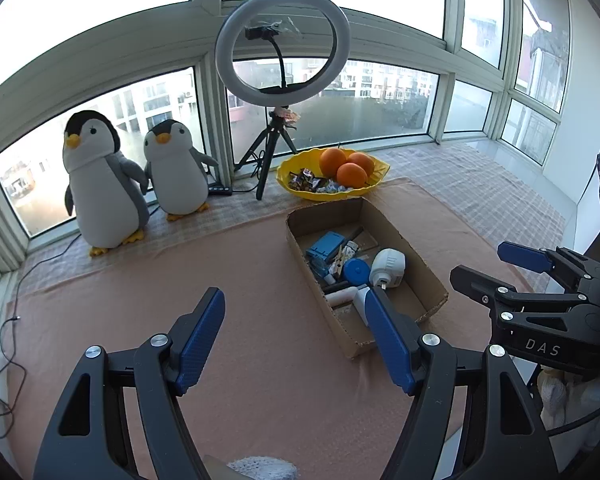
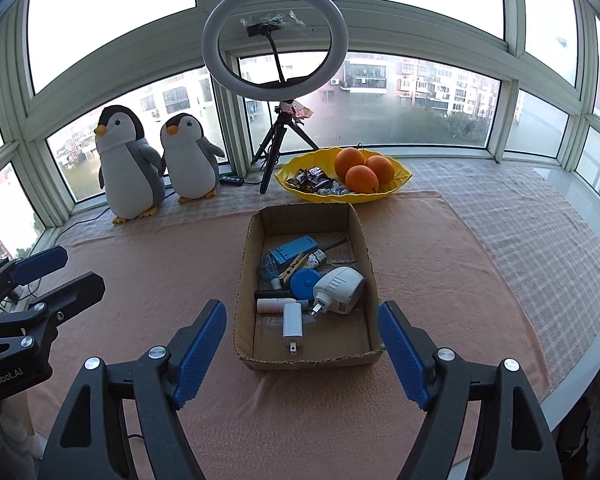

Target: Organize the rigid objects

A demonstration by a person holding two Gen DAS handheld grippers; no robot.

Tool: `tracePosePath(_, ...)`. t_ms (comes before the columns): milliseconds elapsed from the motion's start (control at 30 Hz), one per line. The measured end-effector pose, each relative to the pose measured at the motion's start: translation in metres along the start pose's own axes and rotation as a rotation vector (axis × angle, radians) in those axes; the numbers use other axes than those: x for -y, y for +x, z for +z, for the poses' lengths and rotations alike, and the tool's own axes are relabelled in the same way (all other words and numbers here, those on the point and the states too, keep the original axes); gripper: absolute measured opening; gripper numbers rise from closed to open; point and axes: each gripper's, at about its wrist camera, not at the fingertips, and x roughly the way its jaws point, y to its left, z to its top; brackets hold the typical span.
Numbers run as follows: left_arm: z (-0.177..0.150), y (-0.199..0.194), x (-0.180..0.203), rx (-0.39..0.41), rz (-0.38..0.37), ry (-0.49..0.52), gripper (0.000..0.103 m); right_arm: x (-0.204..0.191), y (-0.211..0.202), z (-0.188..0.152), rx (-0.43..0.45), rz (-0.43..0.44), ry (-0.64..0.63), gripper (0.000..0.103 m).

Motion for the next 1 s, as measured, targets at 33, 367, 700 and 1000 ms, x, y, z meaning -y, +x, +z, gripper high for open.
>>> tracePosePath(33, 0.0, 0.0, 0.0, 0.001, 0.001, -0.002, 0.073, 0.0, 0.001, 0.0, -0.001, 0.0, -0.001, 0.075)
tracePosePath(367, 0.001, 0.004, 0.0, -0.013, 0.001, 0.0, 0.073, 0.001, 0.005, -0.001, -0.007, 0.008, 0.005, 0.075)
tracePosePath(700, 0.003, 0.006, 0.003, -0.016, 0.009, 0.005, 0.073, 0.005, 0.009, 0.0, -0.015, 0.011, 0.01, 0.075)
tracePosePath(1000, 0.003, 0.01, 0.001, -0.032, 0.003, -0.004, 0.073, 0.005, 0.011, 0.0, -0.018, 0.011, 0.013, 0.075)
